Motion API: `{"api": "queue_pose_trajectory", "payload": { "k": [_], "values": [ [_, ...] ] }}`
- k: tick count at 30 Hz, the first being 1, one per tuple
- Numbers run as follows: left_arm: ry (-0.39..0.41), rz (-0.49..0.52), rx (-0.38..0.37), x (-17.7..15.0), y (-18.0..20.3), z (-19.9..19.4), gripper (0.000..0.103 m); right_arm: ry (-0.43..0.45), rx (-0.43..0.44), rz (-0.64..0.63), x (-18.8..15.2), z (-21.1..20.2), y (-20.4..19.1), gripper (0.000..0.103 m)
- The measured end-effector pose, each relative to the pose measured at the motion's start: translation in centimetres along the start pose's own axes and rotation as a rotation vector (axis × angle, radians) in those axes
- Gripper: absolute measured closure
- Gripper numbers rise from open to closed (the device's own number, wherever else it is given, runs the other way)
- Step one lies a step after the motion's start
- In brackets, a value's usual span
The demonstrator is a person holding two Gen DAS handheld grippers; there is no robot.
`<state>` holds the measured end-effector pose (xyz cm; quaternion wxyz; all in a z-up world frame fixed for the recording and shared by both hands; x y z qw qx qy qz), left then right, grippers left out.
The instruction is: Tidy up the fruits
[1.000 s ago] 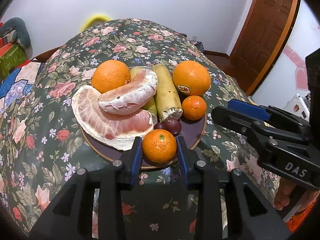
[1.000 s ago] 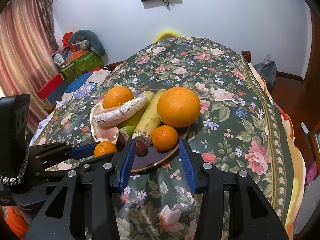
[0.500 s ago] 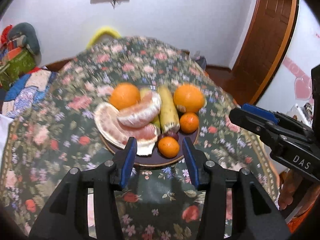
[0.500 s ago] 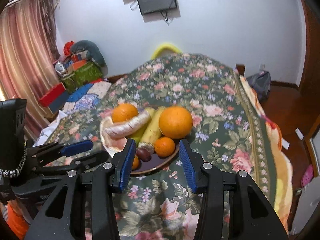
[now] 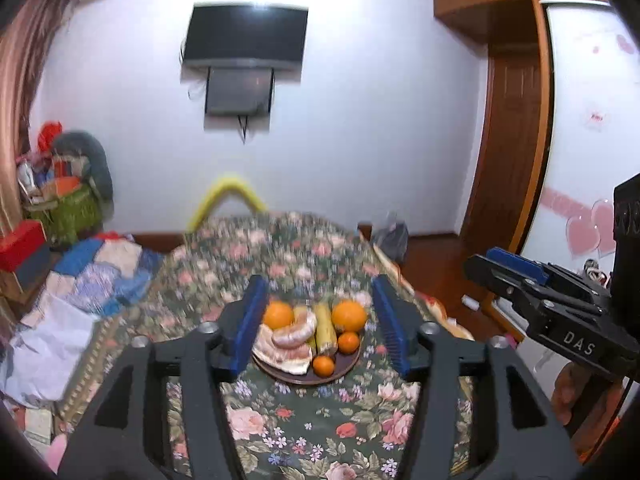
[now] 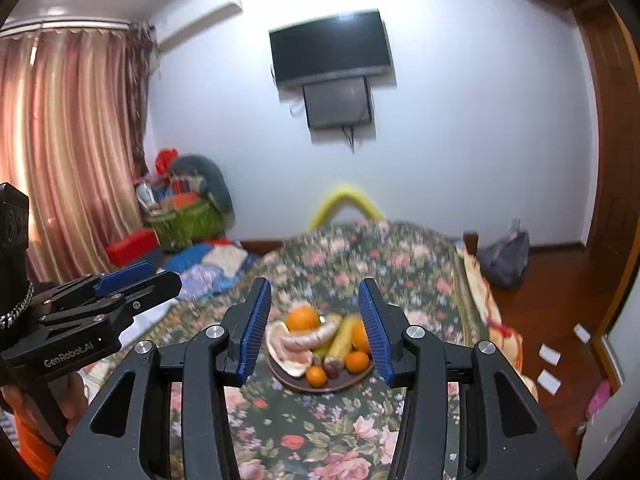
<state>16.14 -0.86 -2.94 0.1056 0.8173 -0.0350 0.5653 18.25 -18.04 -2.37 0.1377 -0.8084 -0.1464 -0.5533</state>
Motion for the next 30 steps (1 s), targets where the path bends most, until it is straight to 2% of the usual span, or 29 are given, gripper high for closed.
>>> {"api": "queue_pose_trajectory", "payload": {
  "k": [2, 5, 6, 7, 8, 10, 13, 15, 17, 22, 30],
  "values": [
    [0.046, 0.022, 0.009, 0.7, 0.6, -2.0, 0.038, 0.04, -0.003, 0.002, 0.6, -1.7, -0.4, 0.051],
    [0.09, 0.041, 0.01, 1.4, 1.4, -4.5, 0.028, 0.094, -0.014, -0.004, 1.3, -4.1, -1.1, 0.05],
    [0.104, 0.046, 0.012, 1.6, 1.6, -5.2, 0.021, 0.104, -0.014, -0.003, 1.5, -4.5, -1.3, 0.05],
    [0.115, 0.05, 0.014, 1.7, 1.7, -5.7, 0.018, 0.112, -0.013, 0.0, 1.6, -4.9, -1.4, 0.045],
    [0.125, 0.054, 0.016, 1.8, 1.9, -6.2, 0.016, 0.12, -0.014, 0.004, 1.5, -5.0, -1.5, 0.034],
    [0.14, 0.065, 0.023, 1.8, 2.2, -7.2, 0.012, 0.143, -0.028, 0.009, 1.5, -5.4, -1.6, 0.027],
    [0.153, 0.07, 0.025, 1.8, 2.5, -8.0, 0.006, 0.153, -0.038, 0.003, 1.4, -5.7, -1.9, 0.027],
    [0.16, 0.071, 0.024, 1.7, 2.5, -8.4, 0.004, 0.155, -0.046, 0.002, 1.3, -5.8, -2.0, 0.023],
    [0.163, 0.071, 0.026, 1.7, 2.6, -8.8, 0.003, 0.163, -0.06, 0.003, 1.1, -6.0, -1.9, 0.013],
    [0.163, 0.067, 0.033, 1.5, 2.6, -8.9, 0.001, 0.172, -0.082, 0.01, 0.7, -6.6, -1.8, 0.001],
    [0.16, 0.061, 0.035, 1.2, 2.6, -8.9, 0.0, 0.177, -0.099, 0.001, 0.4, -7.3, -1.7, 0.0]
  ]
}}
Point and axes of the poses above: each gripper's, at about its wrist camera, not at the fingertips, and z roughly the way its jaws point, y to its right, x to its top, the point moved 5 cm from there along z, roughly the way its jaws point, and after that the axes turned 7 degrees about -x, right-handed, at the moved point
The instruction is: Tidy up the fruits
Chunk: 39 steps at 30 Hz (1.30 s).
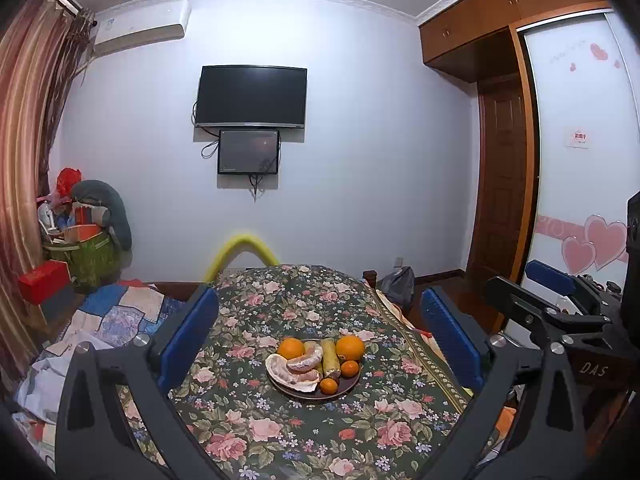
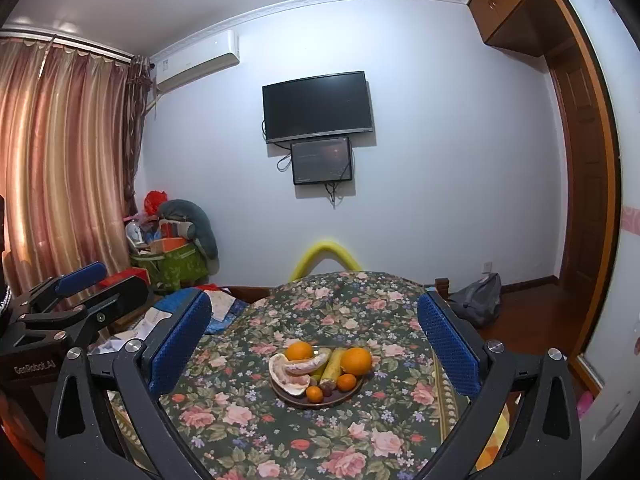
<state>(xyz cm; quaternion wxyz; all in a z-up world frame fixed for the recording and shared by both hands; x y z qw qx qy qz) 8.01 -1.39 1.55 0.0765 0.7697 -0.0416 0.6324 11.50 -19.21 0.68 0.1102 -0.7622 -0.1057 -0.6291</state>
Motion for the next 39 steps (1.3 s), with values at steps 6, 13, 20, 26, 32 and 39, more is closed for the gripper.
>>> {"api": "queue_pose_trajectory", "payload": {
  "k": [6, 13, 20, 26, 32, 39],
  "values": [
    [-0.007, -0.004, -0.002, -0.25, -0.17, 0.23, 0.0, -0.003, 0.0, -0.001, -0.11, -0.26, -0.02, 0.0],
    [-0.011, -0.008, -0.004, -0.34, -0.35, 0.23, 0.0, -0.004, 0.001, -0.001, -0.07, -0.29, -0.02, 0.0],
    [-0.013, -0.007, -0.008, -0.44, -0.44, 0.28, 0.0, -0.003, 0.0, -0.001, -0.04, -0.27, -0.03, 0.0],
    [-0.014, -0.007, -0.01, -0.59, -0.42, 0.3, 0.0, -0.002, -0.002, -0.003, 0.02, -0.32, 0.13, 0.0],
    [-0.022, -0.015, -0.013, -0.67, -0.42, 0.5, 0.0, -0.001, -0.002, -0.003, 0.05, -0.33, 0.12, 0.0],
    [-0.026, -0.014, -0.022, -0.72, -0.46, 0.43, 0.0, -0.001, -0.002, -0.004, 0.07, -0.35, 0.15, 0.0]
  ]
}}
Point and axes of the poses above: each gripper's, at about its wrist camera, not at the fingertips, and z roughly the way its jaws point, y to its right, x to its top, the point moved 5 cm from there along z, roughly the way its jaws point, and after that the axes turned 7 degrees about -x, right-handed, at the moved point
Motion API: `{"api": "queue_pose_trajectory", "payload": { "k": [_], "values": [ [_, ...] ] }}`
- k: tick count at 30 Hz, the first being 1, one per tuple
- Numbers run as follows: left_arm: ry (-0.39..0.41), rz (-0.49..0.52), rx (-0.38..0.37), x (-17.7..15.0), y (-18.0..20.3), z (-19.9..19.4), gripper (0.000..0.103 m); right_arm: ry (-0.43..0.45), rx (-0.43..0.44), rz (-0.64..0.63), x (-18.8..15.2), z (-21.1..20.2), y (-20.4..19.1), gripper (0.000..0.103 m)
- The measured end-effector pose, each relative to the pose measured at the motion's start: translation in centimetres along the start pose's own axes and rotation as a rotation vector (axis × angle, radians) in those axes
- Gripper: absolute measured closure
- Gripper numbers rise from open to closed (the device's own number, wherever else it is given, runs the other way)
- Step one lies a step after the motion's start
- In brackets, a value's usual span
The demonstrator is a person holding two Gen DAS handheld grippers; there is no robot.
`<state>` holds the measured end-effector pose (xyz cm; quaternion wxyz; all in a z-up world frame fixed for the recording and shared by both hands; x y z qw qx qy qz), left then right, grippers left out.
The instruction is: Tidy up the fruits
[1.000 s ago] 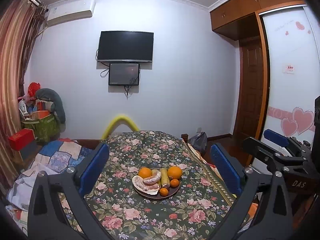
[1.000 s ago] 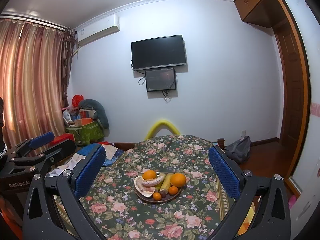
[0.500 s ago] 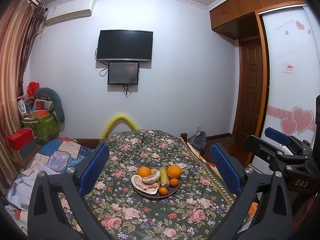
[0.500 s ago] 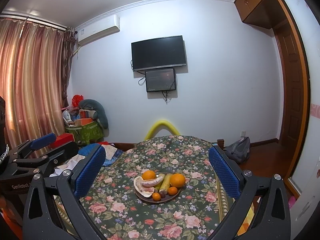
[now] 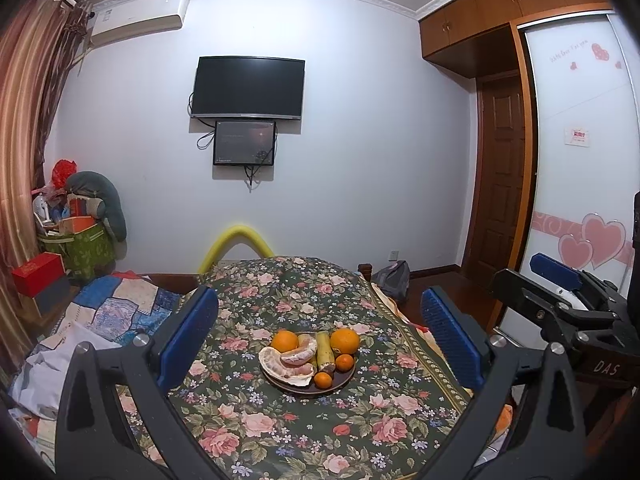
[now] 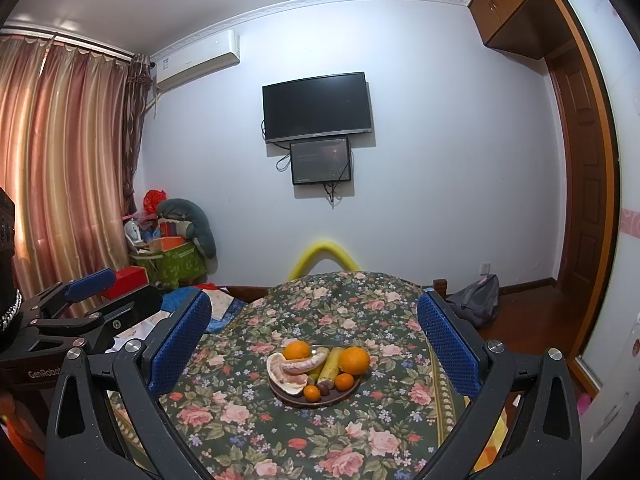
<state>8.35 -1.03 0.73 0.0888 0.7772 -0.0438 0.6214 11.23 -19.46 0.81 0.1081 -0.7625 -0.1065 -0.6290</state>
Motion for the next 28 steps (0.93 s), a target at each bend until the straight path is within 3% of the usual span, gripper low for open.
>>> {"api": "queue_pose_trajectory", "payload": {
  "k": [28],
  "values": [
    [-0.012, 0.002, -0.013, -0.07, 0.02, 0.41, 0.0, -0.002, -0.006, -0.001, 0.12, -0.05, 0.64, 0.0]
  ]
}}
Point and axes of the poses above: each gripper's, at about its wrist camera, not at the fingertips, and z roughly the way its jaws point, y to its right, x to its top, the point moved 5 cm from there along z, roughly the way its jaws point, and after that the axes turned 7 degrees about -x, right-handed, at the moved point
